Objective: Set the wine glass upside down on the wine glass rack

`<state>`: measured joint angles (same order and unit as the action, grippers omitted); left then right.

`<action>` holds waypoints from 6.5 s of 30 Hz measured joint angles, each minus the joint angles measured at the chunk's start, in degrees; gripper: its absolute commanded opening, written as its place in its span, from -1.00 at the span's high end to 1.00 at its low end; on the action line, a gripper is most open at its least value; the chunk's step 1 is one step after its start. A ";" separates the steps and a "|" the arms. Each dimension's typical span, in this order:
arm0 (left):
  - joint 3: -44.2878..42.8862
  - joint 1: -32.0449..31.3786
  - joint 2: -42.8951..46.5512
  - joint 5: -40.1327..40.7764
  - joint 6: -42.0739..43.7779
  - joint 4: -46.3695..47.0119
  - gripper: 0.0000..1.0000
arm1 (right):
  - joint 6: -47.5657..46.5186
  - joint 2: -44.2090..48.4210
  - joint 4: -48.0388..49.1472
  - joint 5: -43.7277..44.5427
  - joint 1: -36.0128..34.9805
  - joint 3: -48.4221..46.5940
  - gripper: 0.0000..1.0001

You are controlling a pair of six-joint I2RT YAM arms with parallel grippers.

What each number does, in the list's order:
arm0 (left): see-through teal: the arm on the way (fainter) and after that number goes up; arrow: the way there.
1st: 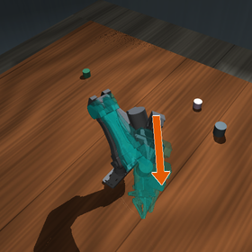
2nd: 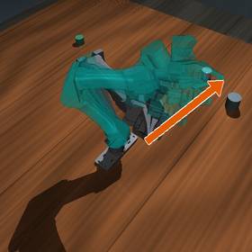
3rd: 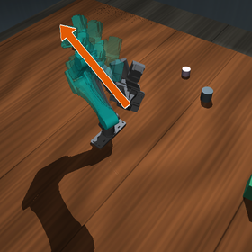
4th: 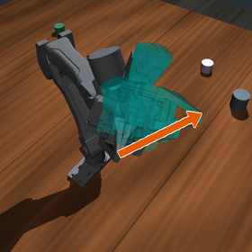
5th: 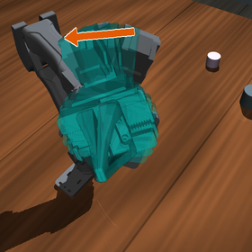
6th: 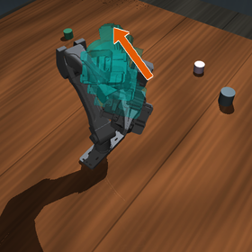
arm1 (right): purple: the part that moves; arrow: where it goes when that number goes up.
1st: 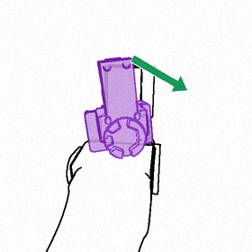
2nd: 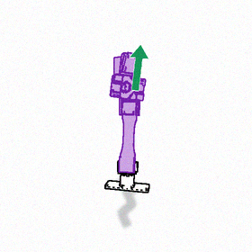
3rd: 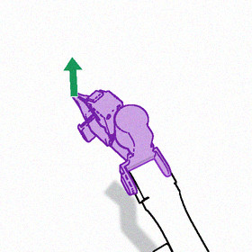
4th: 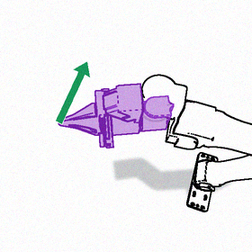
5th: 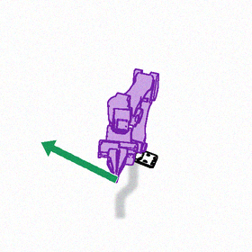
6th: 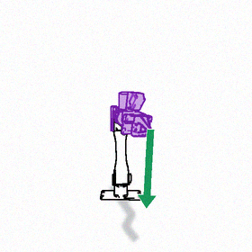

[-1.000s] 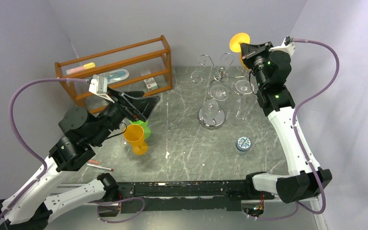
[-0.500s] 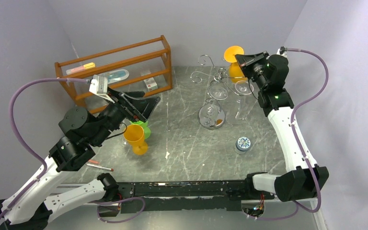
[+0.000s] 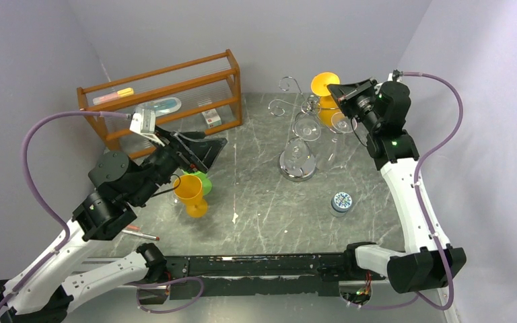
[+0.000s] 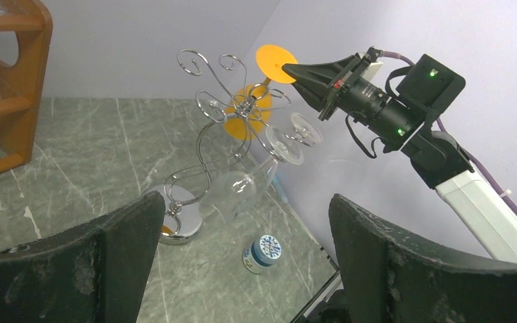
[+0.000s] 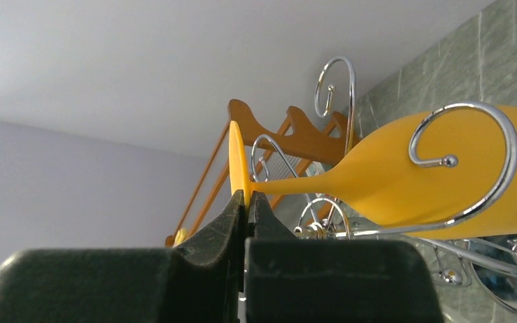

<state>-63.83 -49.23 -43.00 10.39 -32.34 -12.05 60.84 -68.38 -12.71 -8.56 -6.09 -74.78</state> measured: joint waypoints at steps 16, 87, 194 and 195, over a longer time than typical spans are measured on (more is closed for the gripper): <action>0.31 0.00 0.04 2.32 -0.02 -0.24 -0.90 | -2.23 2.78 -6.03 4.37 0.00 0.00 1.00; 0.94 0.00 0.42 5.11 -0.07 -1.90 -0.93 | -7.17 2.32 0.50 16.72 3.41 3.54 0.27; -3.91 16.41 -4.72 -2.40 8.96 -12.07 0.90 | -18.62 8.79 5.35 -18.08 3.56 3.61 -0.42; -3.02 16.41 -3.28 -2.12 8.48 -10.43 0.90 | -18.01 8.63 5.70 -18.56 3.54 3.78 -0.42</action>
<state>-66.85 -32.82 -46.28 8.27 -23.86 -22.48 42.83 -59.75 -7.01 -27.11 -2.55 -71.00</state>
